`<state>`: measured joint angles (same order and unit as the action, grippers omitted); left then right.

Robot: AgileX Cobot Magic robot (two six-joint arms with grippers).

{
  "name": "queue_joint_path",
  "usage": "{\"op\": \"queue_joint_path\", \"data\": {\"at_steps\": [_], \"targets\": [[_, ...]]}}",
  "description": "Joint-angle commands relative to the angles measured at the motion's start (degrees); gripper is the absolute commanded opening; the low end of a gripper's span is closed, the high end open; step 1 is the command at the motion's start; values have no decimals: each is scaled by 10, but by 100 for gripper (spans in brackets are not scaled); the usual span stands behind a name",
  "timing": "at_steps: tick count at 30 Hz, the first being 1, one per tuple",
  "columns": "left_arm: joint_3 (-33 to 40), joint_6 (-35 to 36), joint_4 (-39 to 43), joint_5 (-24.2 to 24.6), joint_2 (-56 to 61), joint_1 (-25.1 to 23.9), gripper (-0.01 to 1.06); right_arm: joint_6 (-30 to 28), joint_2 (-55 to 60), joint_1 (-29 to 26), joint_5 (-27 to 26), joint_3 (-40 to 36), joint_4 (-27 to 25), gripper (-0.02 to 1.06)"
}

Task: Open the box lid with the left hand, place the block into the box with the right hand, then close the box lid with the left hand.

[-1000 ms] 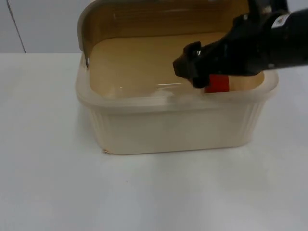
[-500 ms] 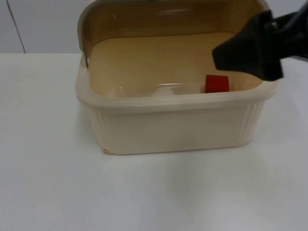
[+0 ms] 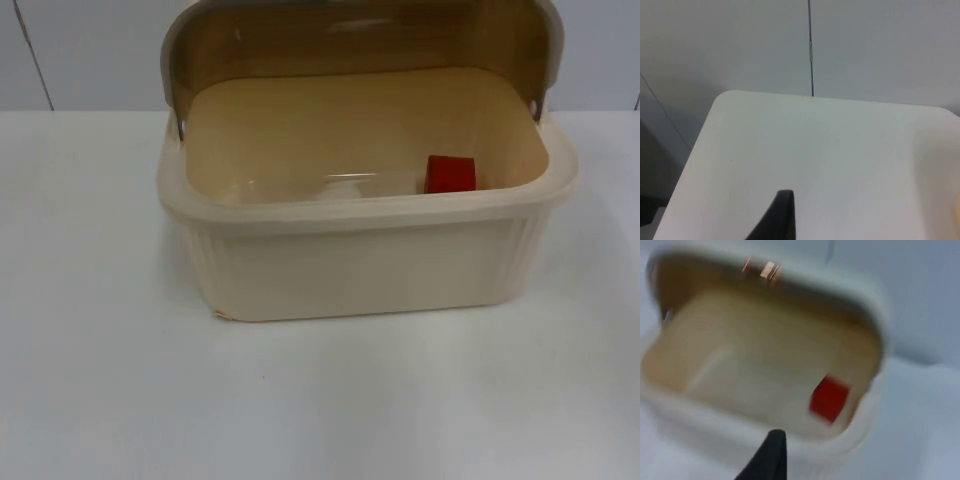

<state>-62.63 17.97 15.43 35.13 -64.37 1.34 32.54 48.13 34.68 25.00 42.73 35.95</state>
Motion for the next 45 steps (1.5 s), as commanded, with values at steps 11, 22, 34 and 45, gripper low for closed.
{"op": "queue_joint_path", "data": {"at_steps": [11, 22, 34, 45], "targets": [[1, 3, 0, -14, 4, -2, 105, -57, -60, -243, 43, 152, 23, 105], [1, 3, 0, -15, 4, -2, 105, -419, 76, -377, 5, 175, -391, 105], [1, 40, 5, -7, 4, -2, 105, -406, 87, -396, -6, 175, -387, 105], [-20, 23, -50, -112, 1, -1, 105, -408, 87, -395, -2, 175, -387, 105]]}}
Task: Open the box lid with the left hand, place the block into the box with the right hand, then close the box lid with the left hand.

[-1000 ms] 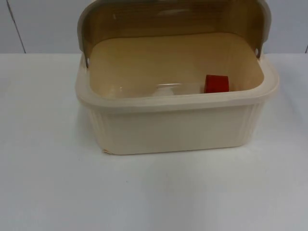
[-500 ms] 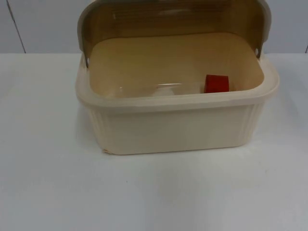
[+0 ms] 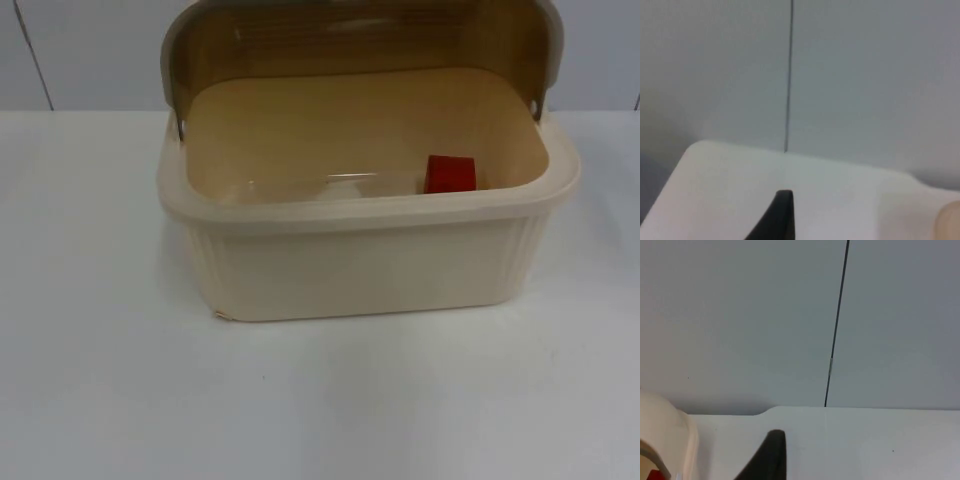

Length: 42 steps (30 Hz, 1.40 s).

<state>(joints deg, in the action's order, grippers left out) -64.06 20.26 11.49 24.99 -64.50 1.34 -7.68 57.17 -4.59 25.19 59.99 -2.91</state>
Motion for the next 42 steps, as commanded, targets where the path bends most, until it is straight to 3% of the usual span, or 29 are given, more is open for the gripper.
{"op": "queue_joint_path", "data": {"at_steps": [1, 4, 5, 7, 10, 11, 14, 17, 22, 29, 33, 35, 38, 39, 41, 42], "targets": [[-13, -37, -47, -14, -2, -1, 105, -6, -4, -3, -4, 2, 2, 105], [-23, -190, -160, -18, -26, 0, 105, -6, -4, -3, -4, 2, 2, 105], [-23, -190, -160, -18, -26, 0, 105, -6, -4, -3, -4, 2, 2, 105], [-39, -288, -234, -9, -45, 4, 105, -6, -4, -3, -4, 2, 2, 105], [-75, -333, -282, 15, -73, 12, 105, -6, -4, -3, -4, 2, 1, 105], [-111, -362, -305, 49, -103, 25, 105, -6, -4, -3, -4, 2, 1, 105], [-206, -426, -300, 109, -168, 73, 105, -6, -4, -3, -3, 2, 1, 105], [-244, -459, -291, 108, -200, 100, 105, -6, -4, -3, -1, 2, 1, 105], [-346, -496, -217, 72, -280, 188, 105, -6, -9, -3, 10, 2, 2, 105], [-388, -526, -215, 21, -340, 218, 105, -6, -9, -3, 12, 2, 2, 105], [-397, -763, -137, 66, -385, 258, 105, -6, -9, -3, 12, 2, 2, 105], [-397, -791, -121, 66, -392, 266, 105, -6, -9, -3, 11, 2, 2, 105], [-397, -796, -107, 44, -400, 288, 98, -6, -9, -3, 7, 2, 2, 105], [-397, -796, -107, 42, -403, 297, 86, -6, -9, -3, 6, 2, 2, 105], [-397, -795, -110, 42, -404, 299, 81, -6, -9, -3, 4, 2, 2, 105], [-397, -789, -124, 47, -407, 300, 66, -7, -9, -3, 3, 2, 2, 105]]}}
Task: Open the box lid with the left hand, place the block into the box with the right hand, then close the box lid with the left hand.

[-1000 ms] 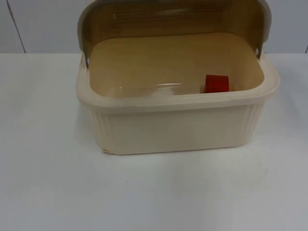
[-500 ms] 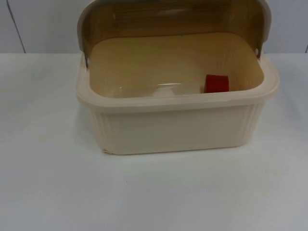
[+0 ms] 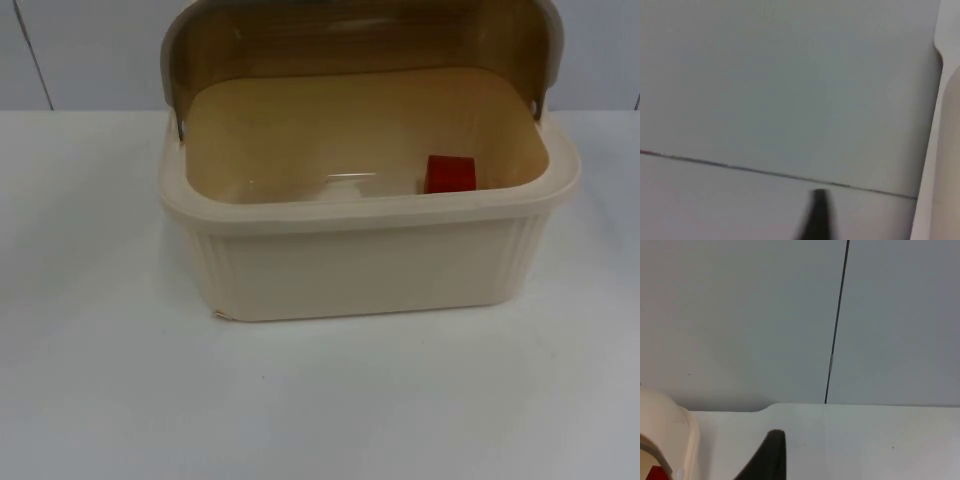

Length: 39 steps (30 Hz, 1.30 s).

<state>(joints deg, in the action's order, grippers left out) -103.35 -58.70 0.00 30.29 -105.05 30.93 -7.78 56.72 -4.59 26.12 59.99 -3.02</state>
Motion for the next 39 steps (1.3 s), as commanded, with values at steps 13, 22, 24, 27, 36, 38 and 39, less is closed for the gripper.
{"op": "queue_joint_path", "data": {"at_steps": [13, 22, 24, 27, 36, 38, 39], "targets": [[-2, 61, -45, 20, -7, 3, 0, -6, -4, -1, -6, 2, 3, 105], [-2, 59, -86, 35, -24, 3, 0, -6, -4, 37, -6, 2, 30, 105], [-2, 65, -82, 43, -33, 3, 0, -6, -4, 45, -6, 2, 30, 105], [-2, 65, -80, 41, -42, 3, 0, -6, -4, 46, -6, 2, 30, 105], [-1, 47, -92, 76, -67, 3, 0, -6, -4, 46, -6, 2, 30, 105], [-1, 47, -95, 72, -69, 3, 0, -6, -4, 46, -6, 2, 30, 105], [4, 46, -96, 63, -69, 3, 0, -6, -4, 46, -5, 2, 30, 105]]}}
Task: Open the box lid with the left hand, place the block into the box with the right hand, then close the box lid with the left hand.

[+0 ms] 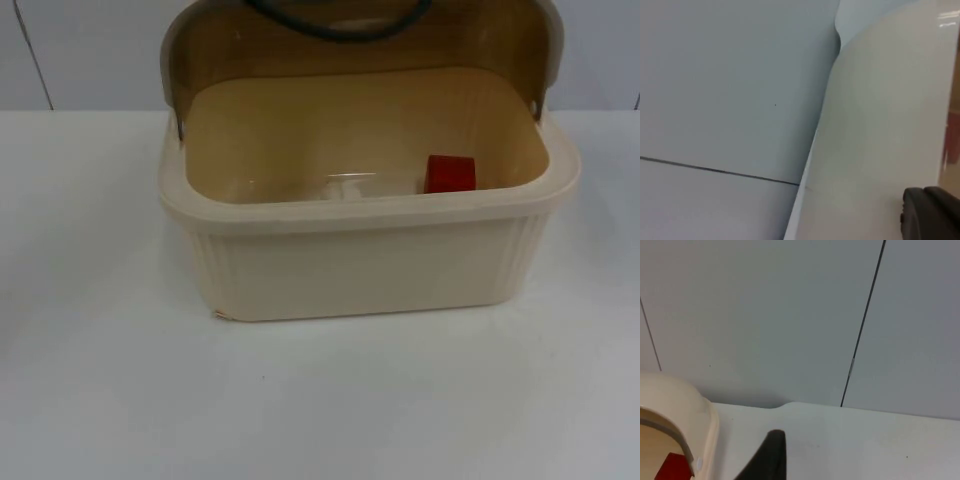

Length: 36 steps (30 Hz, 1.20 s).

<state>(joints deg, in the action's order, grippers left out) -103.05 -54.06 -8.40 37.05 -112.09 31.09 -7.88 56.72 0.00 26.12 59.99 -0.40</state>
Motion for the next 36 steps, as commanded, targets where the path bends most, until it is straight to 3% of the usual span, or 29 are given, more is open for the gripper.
{"op": "queue_joint_path", "data": {"at_steps": [1, 10, 20, 27, 28, 30, 36], "targets": [[7, -6, -12, -10, 1, 1, 0, -5, -4, 0, -5, 2, 4, 105], [35, -11, -12, 4, 3, 1, 0, -5, -4, 0, -5, 2, 4, 105], [42, 43, -17, 50, 29, 3, 0, -5, -4, 0, -6, 2, 4, 105], [167, 65, -29, -31, 68, 15, 0, -5, -4, 0, -6, 2, 4, 105], [213, 69, -29, -72, 83, 18, 0, -5, -4, 0, -6, 2, 4, 105], [259, 70, -28, -104, 106, 26, 0, -5, -4, 0, -7, 2, 4, 105], [322, 132, -11, -140, 131, 47, 0, -5, -4, 0, -13, 2, -3, 105]]}}
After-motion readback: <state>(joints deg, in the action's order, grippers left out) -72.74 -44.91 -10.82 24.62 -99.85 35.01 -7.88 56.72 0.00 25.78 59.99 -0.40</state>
